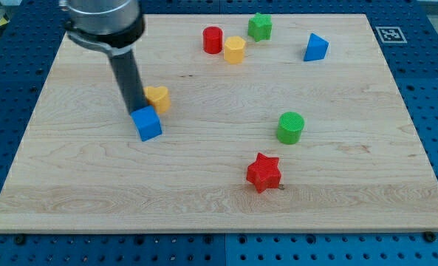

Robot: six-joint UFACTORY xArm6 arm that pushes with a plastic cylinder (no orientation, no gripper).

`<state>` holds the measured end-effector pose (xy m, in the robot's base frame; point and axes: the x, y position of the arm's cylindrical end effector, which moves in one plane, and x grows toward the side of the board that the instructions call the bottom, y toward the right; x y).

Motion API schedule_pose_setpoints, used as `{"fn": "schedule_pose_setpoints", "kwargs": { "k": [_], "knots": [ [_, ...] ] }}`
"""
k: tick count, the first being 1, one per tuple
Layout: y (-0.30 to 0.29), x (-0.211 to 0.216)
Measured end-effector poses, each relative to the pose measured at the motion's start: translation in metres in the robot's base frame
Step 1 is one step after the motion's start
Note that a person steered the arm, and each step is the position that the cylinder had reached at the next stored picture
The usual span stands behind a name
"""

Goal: Push the yellow heart into the yellow hexagon

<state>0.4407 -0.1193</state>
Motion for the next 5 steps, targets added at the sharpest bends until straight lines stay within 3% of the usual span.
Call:
{"fn": "schedule_pose_setpoints", "kwargs": {
  "k": [4,5],
  "knots": [
    [0.076,-0.089],
    [0.108,-0.092]
  ]
}}
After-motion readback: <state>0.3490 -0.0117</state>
